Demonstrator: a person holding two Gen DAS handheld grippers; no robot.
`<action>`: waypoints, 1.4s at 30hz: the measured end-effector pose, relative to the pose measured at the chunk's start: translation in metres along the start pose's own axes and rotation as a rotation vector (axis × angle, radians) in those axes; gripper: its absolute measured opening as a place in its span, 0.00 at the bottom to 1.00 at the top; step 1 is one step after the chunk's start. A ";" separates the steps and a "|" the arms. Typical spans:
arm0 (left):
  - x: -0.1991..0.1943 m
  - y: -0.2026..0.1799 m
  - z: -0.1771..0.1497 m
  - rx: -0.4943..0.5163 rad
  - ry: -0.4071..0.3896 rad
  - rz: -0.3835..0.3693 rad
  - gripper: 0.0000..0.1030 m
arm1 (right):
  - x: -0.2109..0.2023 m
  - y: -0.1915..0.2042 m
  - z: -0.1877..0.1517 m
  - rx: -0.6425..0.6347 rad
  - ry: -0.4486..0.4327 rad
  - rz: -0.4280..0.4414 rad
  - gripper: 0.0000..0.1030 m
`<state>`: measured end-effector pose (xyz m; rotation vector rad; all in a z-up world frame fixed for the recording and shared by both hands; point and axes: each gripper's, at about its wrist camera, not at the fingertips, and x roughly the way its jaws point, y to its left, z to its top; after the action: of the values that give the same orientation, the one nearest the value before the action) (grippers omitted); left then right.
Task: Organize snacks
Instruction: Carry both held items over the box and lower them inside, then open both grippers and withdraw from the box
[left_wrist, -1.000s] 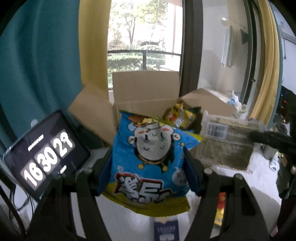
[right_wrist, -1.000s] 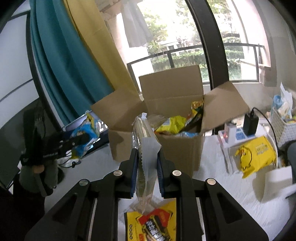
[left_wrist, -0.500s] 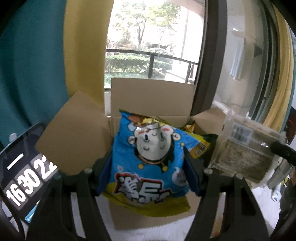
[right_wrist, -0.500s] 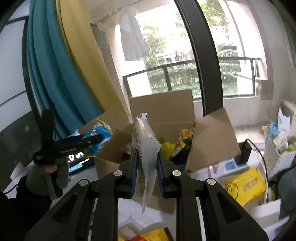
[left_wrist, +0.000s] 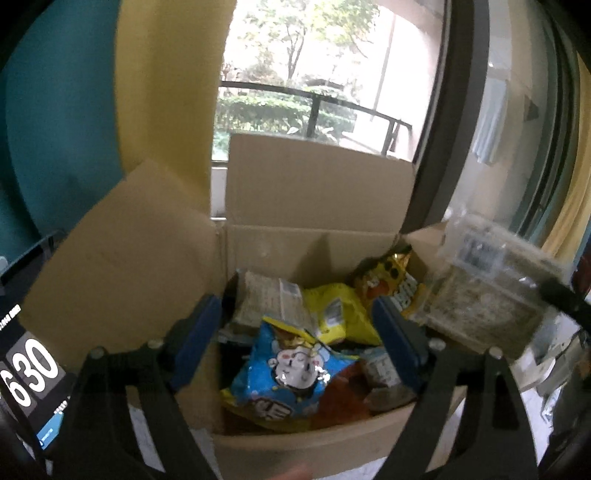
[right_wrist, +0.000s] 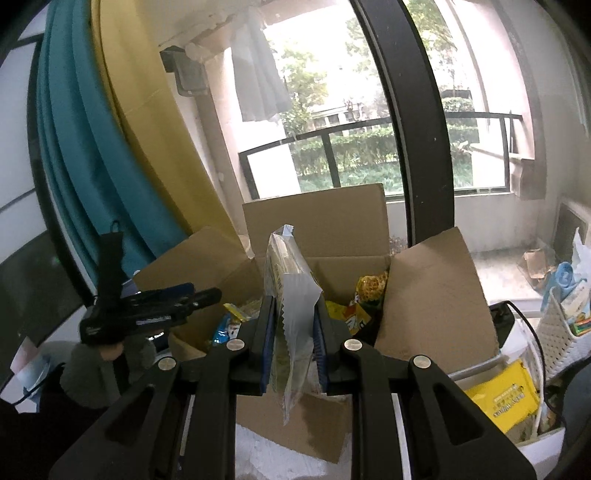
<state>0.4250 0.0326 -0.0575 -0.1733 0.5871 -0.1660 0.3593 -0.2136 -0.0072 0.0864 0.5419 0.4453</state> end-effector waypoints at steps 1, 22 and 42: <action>-0.001 0.001 0.001 -0.002 -0.006 0.001 0.83 | 0.004 0.000 0.001 0.003 0.002 -0.003 0.20; -0.024 0.015 0.016 -0.005 -0.068 0.051 0.83 | 0.131 0.008 0.036 0.067 0.080 -0.138 0.34; -0.055 -0.020 -0.019 0.030 0.000 -0.009 0.83 | 0.045 -0.001 -0.007 0.099 0.120 -0.202 0.51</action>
<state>0.3677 0.0225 -0.0394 -0.1474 0.5831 -0.1834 0.3905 -0.1949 -0.0352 0.0989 0.6840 0.2270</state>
